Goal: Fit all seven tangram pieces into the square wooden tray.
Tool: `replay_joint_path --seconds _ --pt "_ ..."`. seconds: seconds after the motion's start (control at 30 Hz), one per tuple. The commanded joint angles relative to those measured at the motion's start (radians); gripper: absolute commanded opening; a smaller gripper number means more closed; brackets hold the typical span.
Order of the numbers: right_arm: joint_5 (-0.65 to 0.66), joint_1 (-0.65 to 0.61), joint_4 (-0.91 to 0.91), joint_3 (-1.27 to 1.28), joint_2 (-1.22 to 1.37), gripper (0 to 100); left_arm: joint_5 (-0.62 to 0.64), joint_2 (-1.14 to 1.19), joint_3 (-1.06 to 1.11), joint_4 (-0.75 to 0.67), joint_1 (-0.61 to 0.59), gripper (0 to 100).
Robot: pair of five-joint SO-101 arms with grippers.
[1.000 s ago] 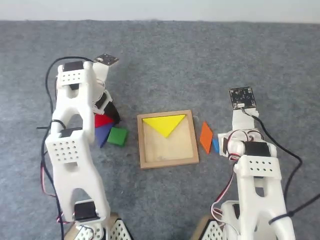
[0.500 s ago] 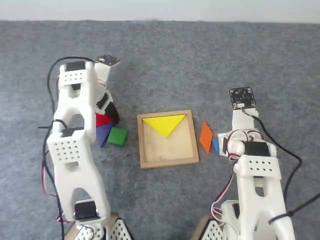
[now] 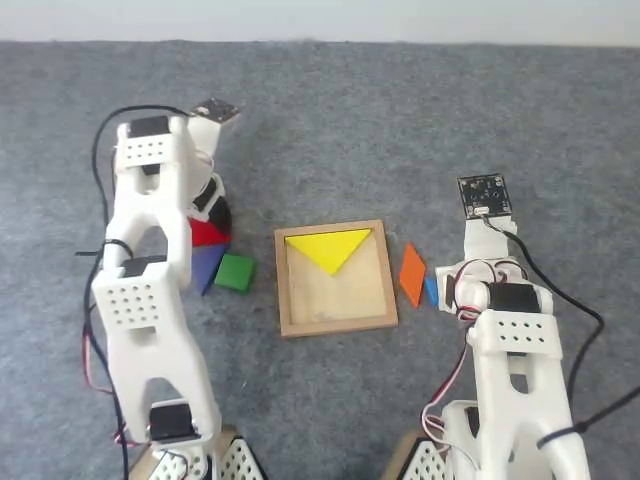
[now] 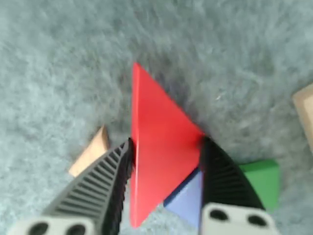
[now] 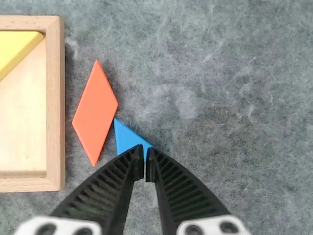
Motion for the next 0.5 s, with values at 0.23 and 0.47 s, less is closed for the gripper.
replay_joint_path --seconds 0.23,0.47 --pt "-0.005 0.010 -0.019 -0.008 -0.048 1.7 0.003 -0.002 -0.018 0.071 0.046 13" --pt "-0.005 0.012 -0.019 -0.008 -0.048 1.7 -0.038 0.005 -0.024 0.083 0.015 28"
